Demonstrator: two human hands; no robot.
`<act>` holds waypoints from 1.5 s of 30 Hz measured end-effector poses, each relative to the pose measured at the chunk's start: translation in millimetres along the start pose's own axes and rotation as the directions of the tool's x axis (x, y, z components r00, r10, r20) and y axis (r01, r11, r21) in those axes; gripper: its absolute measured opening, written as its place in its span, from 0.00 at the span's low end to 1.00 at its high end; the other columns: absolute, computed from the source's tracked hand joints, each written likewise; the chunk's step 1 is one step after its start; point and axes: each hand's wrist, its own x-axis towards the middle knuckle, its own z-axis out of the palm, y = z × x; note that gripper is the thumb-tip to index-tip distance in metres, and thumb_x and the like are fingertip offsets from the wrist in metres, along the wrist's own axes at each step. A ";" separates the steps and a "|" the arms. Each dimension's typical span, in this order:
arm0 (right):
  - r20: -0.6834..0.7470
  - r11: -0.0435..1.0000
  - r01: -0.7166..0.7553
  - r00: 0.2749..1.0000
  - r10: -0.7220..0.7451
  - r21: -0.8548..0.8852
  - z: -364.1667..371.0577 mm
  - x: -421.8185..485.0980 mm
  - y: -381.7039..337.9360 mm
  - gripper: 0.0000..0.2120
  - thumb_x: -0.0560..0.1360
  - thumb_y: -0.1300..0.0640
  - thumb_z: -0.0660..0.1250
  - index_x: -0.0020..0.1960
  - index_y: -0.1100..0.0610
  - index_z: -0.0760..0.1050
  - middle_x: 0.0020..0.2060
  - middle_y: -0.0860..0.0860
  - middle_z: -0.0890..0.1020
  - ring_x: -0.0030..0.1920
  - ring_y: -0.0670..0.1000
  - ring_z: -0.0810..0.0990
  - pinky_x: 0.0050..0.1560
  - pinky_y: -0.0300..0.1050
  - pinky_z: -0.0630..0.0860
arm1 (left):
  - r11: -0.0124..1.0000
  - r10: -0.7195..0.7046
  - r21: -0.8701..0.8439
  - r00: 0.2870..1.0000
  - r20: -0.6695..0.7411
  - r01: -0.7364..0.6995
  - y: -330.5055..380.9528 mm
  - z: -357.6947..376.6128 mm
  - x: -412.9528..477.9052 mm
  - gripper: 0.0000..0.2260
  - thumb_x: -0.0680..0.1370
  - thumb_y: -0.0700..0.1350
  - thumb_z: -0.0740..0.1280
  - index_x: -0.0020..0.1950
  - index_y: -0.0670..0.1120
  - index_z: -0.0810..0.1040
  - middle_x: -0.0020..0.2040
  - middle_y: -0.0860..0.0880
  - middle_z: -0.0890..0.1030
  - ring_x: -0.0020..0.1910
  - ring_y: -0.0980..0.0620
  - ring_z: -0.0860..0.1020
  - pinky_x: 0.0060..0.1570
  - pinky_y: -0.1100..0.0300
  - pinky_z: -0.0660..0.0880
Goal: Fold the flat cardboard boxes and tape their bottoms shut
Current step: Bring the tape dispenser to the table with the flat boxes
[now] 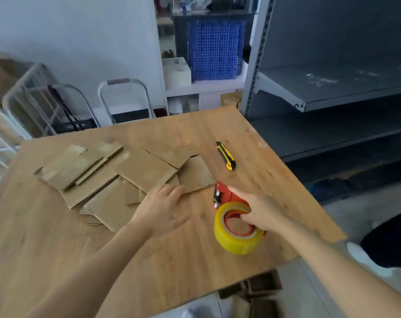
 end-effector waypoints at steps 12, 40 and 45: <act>-0.016 0.997 -0.083 0.996 0.083 0.005 0.9 50.7 40.4 0.40 0.76 0.51 0.67 0.74 0.29 0.43 0.47 0.46 0.82 0.36 0.47 0.78 0.34 0.43 0.77 | 1.000 0.009 -0.026 0.999 0.039 -0.008 -5.6 10.2 55.4 0.41 0.68 0.70 0.49 0.75 0.49 0.62 0.69 0.50 0.70 0.68 0.48 0.67 0.66 0.56 0.64; 0.092 0.999 0.036 0.995 -0.033 -0.035 -0.9 115.2 105.9 0.40 0.78 0.53 0.65 0.73 0.29 0.41 0.41 0.48 0.78 0.37 0.47 0.78 0.36 0.44 0.76 | 0.985 -0.167 0.046 0.983 0.080 0.164 -5.9 19.8 104.1 0.39 0.71 0.71 0.54 0.75 0.50 0.63 0.69 0.51 0.71 0.68 0.49 0.68 0.68 0.54 0.64; 0.068 0.999 0.020 0.998 -0.017 -0.043 1.9 109.0 103.9 0.42 0.78 0.50 0.67 0.75 0.33 0.37 0.44 0.46 0.76 0.38 0.45 0.75 0.34 0.39 0.73 | 0.983 -0.182 0.036 0.980 0.081 0.179 -2.4 20.3 100.4 0.43 0.68 0.73 0.47 0.76 0.50 0.62 0.69 0.50 0.71 0.69 0.49 0.67 0.69 0.54 0.63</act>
